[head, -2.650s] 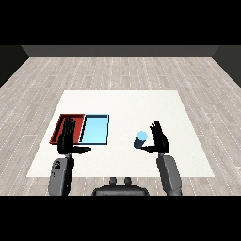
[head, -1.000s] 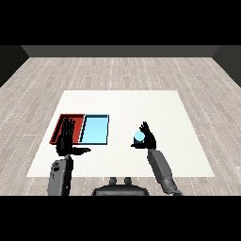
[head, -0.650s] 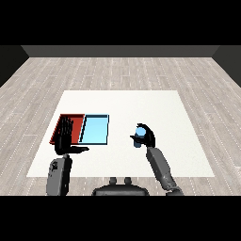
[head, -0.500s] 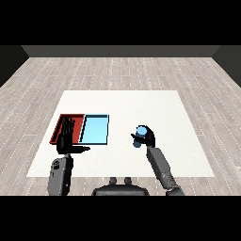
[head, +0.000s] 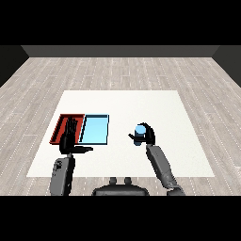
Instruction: Pick the blue can and put it in the blue box
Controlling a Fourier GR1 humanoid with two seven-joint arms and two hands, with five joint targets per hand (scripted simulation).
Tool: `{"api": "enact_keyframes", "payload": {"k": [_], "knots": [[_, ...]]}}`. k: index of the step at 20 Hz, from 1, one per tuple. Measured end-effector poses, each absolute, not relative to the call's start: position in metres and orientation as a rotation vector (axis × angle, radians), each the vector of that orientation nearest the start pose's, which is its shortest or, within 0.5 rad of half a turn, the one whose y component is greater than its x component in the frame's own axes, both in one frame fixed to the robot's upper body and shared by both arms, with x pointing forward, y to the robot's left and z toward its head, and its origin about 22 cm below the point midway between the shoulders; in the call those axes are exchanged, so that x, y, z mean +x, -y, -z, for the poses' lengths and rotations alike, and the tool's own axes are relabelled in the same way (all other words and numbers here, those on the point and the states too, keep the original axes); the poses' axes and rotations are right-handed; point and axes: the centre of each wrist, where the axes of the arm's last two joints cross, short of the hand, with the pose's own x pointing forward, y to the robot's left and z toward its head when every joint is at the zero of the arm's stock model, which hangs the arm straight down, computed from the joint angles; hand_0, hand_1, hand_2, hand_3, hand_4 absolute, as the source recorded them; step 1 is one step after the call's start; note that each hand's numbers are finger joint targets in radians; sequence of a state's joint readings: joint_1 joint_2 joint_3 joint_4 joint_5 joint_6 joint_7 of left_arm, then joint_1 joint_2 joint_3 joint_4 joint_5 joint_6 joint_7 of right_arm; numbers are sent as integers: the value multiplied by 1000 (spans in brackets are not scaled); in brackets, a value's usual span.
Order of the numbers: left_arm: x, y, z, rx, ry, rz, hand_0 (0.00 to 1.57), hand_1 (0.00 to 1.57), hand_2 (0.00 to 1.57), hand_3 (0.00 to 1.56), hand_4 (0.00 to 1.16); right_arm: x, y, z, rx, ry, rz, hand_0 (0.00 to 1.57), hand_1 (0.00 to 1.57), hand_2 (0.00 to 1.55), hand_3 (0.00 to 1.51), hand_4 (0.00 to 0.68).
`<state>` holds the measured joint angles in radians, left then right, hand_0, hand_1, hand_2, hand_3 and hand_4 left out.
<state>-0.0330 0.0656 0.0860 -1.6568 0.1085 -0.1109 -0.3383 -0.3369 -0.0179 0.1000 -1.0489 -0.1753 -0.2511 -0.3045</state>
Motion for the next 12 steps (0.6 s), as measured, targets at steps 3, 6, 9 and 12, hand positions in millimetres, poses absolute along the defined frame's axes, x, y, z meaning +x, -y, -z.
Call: {"api": "enact_keyframes", "payload": {"k": [3, 6, 9, 12], "knots": [[246, -248, -27, -96, 2018, 35, 0, 0, 0, 0, 0, 311, 179, 22, -27, 1673, 34, 1458, 1458, 1455, 1401, 623], [246, -238, -20, -139, 1987, 52, 0, 0, 0, 0, 0, 308, 177, 0, -52, 1718, 0, 1430, 1430, 1447, 1393, 622], [250, -221, -20, -162, 1948, 87, 0, 0, 0, 0, 0, 308, 183, -23, -60, 1768, -33, 1435, 1435, 1447, 1403, 617], [250, -210, -17, -178, 1914, 113, 0, 0, 0, 0, 0, 307, 182, -39, -74, 1815, -60, 1421, 1421, 1445, 1405, 616]]}}
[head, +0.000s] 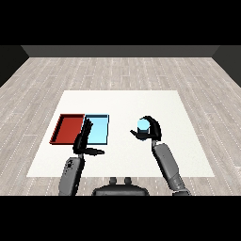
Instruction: Pick the blue can and put it in the blue box
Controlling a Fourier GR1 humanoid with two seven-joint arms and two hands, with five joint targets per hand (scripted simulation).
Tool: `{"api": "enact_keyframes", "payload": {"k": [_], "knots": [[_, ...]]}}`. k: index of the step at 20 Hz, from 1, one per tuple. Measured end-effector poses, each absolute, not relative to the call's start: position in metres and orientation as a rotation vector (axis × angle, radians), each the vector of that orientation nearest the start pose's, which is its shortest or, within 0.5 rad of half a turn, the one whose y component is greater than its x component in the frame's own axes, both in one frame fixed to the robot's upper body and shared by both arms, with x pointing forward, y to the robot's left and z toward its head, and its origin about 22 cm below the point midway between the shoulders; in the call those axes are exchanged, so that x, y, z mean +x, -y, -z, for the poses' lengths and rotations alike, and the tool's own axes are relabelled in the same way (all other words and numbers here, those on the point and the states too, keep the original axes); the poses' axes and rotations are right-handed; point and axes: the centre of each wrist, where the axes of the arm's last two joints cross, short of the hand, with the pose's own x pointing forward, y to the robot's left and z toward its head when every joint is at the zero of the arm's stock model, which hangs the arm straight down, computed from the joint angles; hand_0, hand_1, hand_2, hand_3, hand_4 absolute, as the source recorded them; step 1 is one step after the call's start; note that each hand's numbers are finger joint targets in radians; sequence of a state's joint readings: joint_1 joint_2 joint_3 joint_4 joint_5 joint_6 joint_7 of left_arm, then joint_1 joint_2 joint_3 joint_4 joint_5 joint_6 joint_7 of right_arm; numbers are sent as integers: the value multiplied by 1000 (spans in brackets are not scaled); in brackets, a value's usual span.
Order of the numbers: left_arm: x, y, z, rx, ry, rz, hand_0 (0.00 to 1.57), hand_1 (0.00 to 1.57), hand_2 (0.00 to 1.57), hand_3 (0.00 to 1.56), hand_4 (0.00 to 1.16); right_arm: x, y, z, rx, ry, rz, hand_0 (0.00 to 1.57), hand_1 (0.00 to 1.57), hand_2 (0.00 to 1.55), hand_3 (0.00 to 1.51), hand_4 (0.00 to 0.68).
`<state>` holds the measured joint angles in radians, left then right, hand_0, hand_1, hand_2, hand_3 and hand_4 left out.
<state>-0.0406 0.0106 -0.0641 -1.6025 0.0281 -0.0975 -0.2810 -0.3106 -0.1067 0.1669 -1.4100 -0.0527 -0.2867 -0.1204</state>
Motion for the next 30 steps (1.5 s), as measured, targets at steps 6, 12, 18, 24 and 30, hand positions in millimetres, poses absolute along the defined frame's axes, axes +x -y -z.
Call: {"api": "enact_keyframes", "payload": {"k": [6, 12, 18, 24, 30], "knots": [[260, -184, -14, -220, 1870, 141, 0, 0, 0, 0, 0, 308, 170, -55, -91, 1846, -105, 1419, 1419, 1447, 1404, 616], [266, -164, -8, -276, 1836, 151, 0, 0, 0, 0, 0, 312, 150, -60, -103, 1858, -129, 1440, 1440, 1451, 1399, 615], [272, -151, -13, -315, 1781, 148, 0, 0, 0, 0, 0, 307, 141, -62, -93, 1875, -165, 1461, 1461, 1461, 1400, 609], [274, -134, 0, -315, 1751, 157, 0, 0, 0, 0, 0, 312, 133, -68, -74, 1880, -180, 1487, 1487, 1467, 1400, 609], [276, -124, 6, -331, 1718, 152, 0, 0, 0, 0, 0, 313, 129, -73, -62, 1901, -209, 1492, 1492, 1469, 1400, 606]]}}
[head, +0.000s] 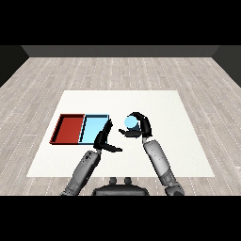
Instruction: Pick the blue can and put it in the blue box
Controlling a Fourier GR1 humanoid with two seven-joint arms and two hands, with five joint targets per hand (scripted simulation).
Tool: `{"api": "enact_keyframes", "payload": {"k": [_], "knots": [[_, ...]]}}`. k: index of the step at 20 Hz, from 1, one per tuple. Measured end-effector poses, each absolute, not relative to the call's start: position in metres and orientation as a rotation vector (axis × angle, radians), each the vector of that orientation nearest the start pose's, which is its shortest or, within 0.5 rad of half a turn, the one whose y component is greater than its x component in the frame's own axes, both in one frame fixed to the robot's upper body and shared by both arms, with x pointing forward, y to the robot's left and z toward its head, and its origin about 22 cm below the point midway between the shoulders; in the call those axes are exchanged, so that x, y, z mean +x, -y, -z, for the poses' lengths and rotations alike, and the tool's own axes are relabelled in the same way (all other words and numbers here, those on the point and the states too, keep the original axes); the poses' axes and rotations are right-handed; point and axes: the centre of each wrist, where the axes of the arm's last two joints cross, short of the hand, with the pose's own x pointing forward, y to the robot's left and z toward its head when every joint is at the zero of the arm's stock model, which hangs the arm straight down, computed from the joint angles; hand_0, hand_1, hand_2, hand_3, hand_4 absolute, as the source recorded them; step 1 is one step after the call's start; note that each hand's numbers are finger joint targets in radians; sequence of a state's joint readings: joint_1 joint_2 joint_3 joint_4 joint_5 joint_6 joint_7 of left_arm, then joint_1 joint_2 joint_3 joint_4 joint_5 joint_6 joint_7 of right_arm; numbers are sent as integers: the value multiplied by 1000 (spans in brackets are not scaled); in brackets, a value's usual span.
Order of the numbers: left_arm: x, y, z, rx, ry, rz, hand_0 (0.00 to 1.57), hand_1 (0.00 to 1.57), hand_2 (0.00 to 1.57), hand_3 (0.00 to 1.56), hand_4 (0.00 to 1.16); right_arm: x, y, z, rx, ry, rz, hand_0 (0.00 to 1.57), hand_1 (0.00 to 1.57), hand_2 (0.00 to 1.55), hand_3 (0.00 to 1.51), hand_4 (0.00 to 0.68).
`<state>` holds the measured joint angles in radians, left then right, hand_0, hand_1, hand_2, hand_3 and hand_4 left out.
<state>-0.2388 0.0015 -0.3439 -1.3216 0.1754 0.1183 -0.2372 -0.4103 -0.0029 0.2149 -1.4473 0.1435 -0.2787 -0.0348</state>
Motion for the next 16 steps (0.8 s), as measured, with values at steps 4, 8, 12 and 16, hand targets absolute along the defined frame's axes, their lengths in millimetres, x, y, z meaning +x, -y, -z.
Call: {"api": "enact_keyframes", "payload": {"k": [4, 8, 12, 16], "knots": [[284, -118, 8, -345, 1706, 139, 0, 0, 0, 0, 0, 308, 120, -73, -40, 1907, -216, 1476, 1476, 1463, 1398, 604], [286, -114, 12, -346, 1693, 133, 0, 0, 0, 0, 0, 300, 115, -66, -20, 1911, -215, 1484, 1484, 1460, 1392, 613], [284, -108, 15, -351, 1672, 124, 0, 0, 0, 0, 0, 300, 113, -69, -1, 1915, -220, 1478, 1478, 1458, 1392, 610], [280, -103, 16, -350, 1667, 118, 0, 0, 0, 0, 0, 299, 105, -75, 5, 1917, -234, 1488, 1488, 1462, 1399, 608]]}}
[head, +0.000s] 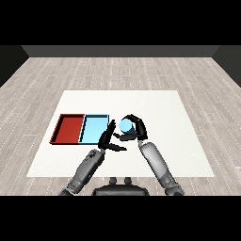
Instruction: Pick the blue can and put it in the blue box
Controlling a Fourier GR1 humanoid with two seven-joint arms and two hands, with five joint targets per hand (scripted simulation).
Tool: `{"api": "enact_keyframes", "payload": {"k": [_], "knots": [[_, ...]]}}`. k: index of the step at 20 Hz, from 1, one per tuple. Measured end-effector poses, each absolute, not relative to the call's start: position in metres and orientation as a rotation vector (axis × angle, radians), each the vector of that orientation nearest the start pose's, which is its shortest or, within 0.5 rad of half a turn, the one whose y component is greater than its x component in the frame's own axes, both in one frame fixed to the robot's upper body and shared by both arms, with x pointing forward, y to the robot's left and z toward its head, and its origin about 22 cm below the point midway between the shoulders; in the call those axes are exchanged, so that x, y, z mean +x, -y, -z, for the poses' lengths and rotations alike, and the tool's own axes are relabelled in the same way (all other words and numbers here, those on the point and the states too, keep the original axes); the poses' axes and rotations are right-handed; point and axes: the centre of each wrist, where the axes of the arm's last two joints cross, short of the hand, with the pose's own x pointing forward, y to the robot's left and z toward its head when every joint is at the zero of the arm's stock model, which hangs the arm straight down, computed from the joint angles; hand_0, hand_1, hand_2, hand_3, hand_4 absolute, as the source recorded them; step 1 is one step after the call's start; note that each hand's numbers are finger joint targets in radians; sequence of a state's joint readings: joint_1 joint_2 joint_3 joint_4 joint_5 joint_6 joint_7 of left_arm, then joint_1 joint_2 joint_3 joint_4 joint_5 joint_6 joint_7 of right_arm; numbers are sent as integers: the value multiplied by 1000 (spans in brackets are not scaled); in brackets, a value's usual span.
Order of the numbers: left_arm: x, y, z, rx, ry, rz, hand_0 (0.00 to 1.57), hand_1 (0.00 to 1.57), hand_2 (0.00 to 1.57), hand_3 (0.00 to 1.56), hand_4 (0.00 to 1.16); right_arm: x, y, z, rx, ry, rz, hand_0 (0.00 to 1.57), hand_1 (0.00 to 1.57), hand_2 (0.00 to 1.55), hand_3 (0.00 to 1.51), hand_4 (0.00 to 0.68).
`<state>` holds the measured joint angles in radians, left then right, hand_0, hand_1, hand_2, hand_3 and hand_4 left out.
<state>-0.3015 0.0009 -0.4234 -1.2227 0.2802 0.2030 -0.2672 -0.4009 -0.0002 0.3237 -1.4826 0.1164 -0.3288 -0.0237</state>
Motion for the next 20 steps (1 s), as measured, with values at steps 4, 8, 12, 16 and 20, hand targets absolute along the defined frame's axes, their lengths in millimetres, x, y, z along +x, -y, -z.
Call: {"api": "enact_keyframes", "payload": {"k": [4, 8, 12, 16, 20], "knots": [[285, -100, 17, -354, 1670, 134, 0, 0, 0, 0, 0, 299, 94, -79, 21, 1932, -249, 1467, 1467, 1462, 1410, 621], [288, -99, 21, -358, 1676, 132, 0, 0, 0, 0, 0, 297, 87, -79, 42, 1929, -249, 1454, 1454, 1450, 1391, 613], [290, -94, 22, -370, 1679, 127, 0, 0, 0, 0, 0, 303, 85, -73, 70, 1920, -214, 1451, 1451, 1454, 1383, 608], [293, -86, 19, -384, 1688, 130, 0, 0, 0, 0, 0, 297, 75, -76, 100, 1909, -187, 1460, 1460, 1455, 1390, 597], [293, -81, 14, -408, 1687, 127, 0, 0, 0, 0, 0, 298, 77, -70, 130, 1903, -153, 1462, 1462, 1452, 1385, 597]]}}
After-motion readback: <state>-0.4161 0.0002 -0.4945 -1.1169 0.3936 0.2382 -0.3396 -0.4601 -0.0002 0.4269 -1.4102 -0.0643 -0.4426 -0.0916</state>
